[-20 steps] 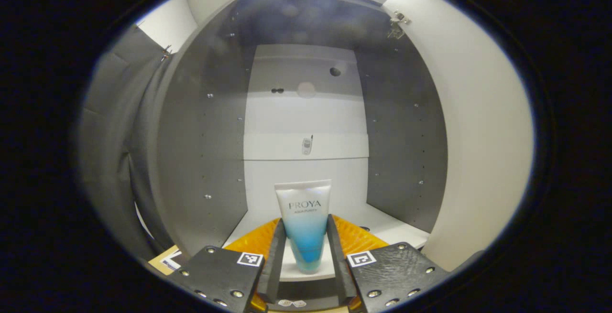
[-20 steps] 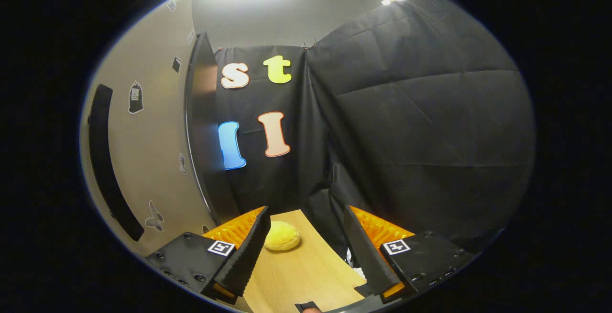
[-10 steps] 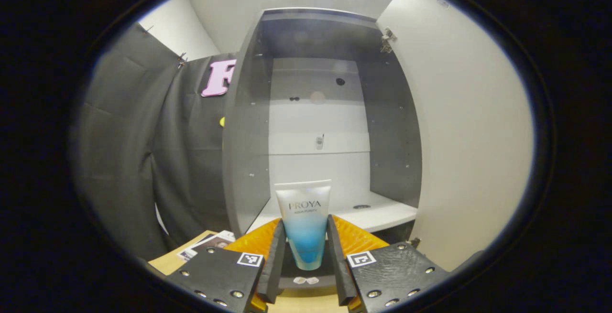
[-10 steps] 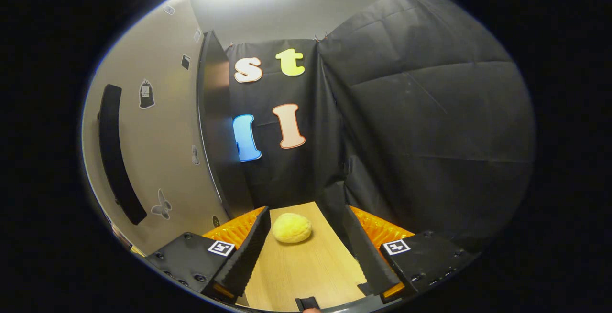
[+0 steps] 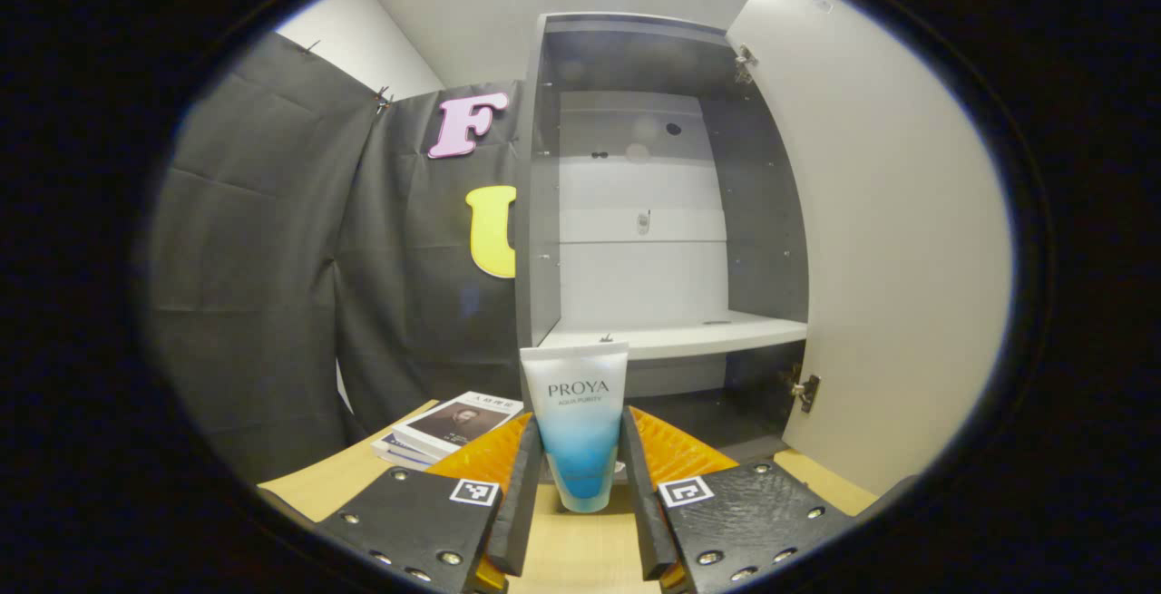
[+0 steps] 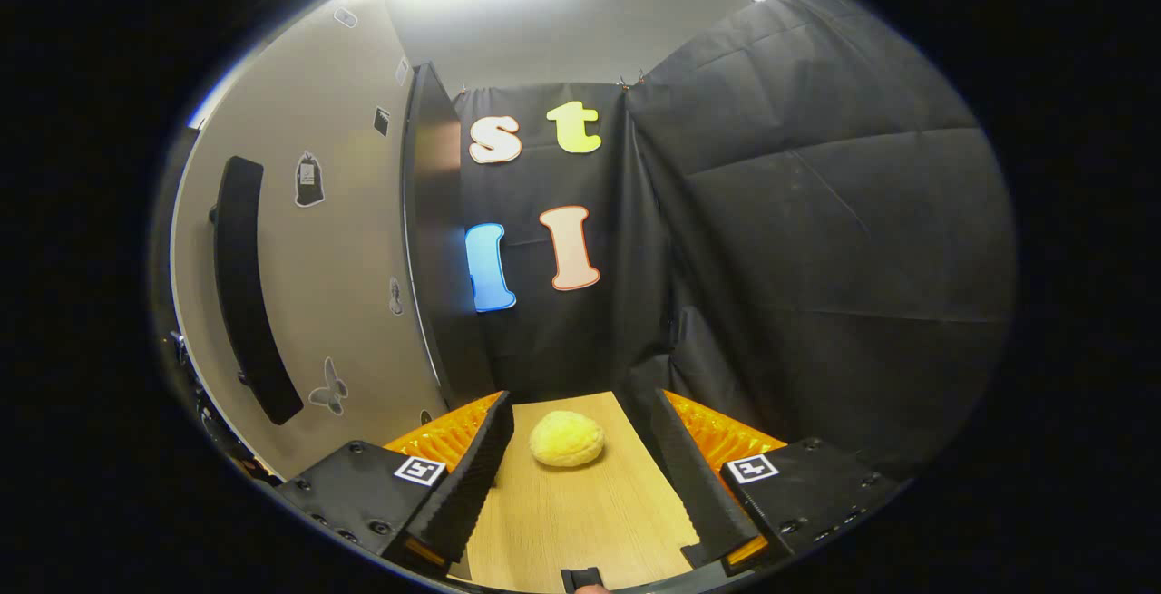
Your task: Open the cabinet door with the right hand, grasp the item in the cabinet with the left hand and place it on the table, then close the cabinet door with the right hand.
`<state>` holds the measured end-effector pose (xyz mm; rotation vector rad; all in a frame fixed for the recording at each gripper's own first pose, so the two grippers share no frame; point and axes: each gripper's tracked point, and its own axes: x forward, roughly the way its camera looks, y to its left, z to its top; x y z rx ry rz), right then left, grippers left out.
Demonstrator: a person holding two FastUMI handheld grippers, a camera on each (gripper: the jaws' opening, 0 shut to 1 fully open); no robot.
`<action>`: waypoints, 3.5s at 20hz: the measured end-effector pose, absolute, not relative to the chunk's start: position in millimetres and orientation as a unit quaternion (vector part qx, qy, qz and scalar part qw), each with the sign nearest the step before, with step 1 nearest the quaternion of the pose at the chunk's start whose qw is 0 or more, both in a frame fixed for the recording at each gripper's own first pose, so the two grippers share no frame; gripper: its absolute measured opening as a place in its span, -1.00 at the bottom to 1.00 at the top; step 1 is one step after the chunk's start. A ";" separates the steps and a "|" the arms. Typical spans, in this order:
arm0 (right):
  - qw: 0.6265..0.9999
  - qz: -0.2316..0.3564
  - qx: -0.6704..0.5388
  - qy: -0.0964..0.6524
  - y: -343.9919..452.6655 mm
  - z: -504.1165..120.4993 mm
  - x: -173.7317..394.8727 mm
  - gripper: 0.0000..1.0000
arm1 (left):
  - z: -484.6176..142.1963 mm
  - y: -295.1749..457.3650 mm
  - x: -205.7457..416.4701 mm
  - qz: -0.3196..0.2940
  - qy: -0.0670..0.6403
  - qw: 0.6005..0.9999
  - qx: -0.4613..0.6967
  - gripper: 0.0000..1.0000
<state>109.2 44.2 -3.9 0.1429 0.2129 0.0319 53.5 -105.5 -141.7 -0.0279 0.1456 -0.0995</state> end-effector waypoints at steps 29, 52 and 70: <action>0.990 0.047 0.004 0.132 81.8 -28.4 120.7 0.84 | -357.4 -124.6 -35.1 -0.042 0.189 0.981 -0.012 0.00; 0.990 0.072 0.056 0.103 77.5 1.9 122.6 0.93 | -207.9 -95.0 -56.4 0.020 0.162 0.986 0.028 0.82; 0.996 -0.015 0.065 0.062 109.8 72.3 66.6 0.82 | -75.2 -23.2 -40.3 -0.042 0.095 0.994 -0.016 0.81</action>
